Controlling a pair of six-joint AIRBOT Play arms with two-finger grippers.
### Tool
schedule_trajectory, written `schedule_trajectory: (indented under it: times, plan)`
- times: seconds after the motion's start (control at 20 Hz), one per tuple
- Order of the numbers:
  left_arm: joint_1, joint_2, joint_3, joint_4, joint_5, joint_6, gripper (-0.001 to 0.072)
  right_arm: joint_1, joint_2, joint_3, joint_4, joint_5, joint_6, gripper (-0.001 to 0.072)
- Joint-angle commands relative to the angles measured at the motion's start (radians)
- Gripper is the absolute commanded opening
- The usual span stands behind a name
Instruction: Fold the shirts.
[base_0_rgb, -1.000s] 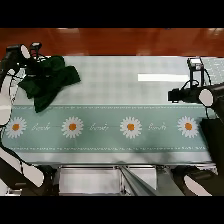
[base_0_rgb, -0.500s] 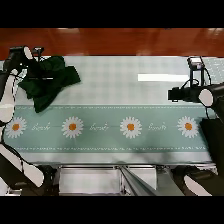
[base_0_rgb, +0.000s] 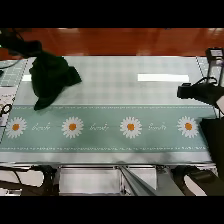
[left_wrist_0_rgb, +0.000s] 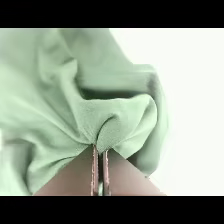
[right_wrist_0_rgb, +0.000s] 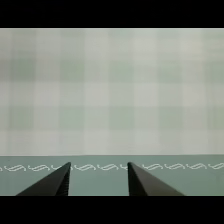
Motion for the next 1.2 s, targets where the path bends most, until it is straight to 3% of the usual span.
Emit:
schedule_trajectory:
  times: [0.0,0.35,0.6,0.85,1.0,1.15]
  plan:
    - [-0.007,0.222,0.003,-0.201,0.048,0.003,0.0021,0.0,0.14,0.0,-0.003,0.096,0.0,0.041]
    - [-0.089,0.498,0.042,-0.2,0.096,0.004,0.0021,0.0,0.348,0.0,0.027,0.222,0.0,0.0407]
    - [-0.334,0.589,0.016,-0.199,0.095,-0.011,0.002,0.0,0.407,0.0,0.067,0.256,0.004,0.0405]
    - [-0.613,0.741,-0.447,-0.197,0.359,-0.115,0.002,0.0,0.416,0.0,0.127,0.265,0.019,0.0405]
    - [-0.692,0.82,-0.747,-0.197,0.512,-0.219,0.002,0.0,0.415,-0.001,0.156,0.269,0.019,0.0405]
    - [-0.73,0.832,-0.983,-0.197,0.557,-0.288,0.002,0.0,0.415,-0.028,0.185,0.268,0.019,0.0405]
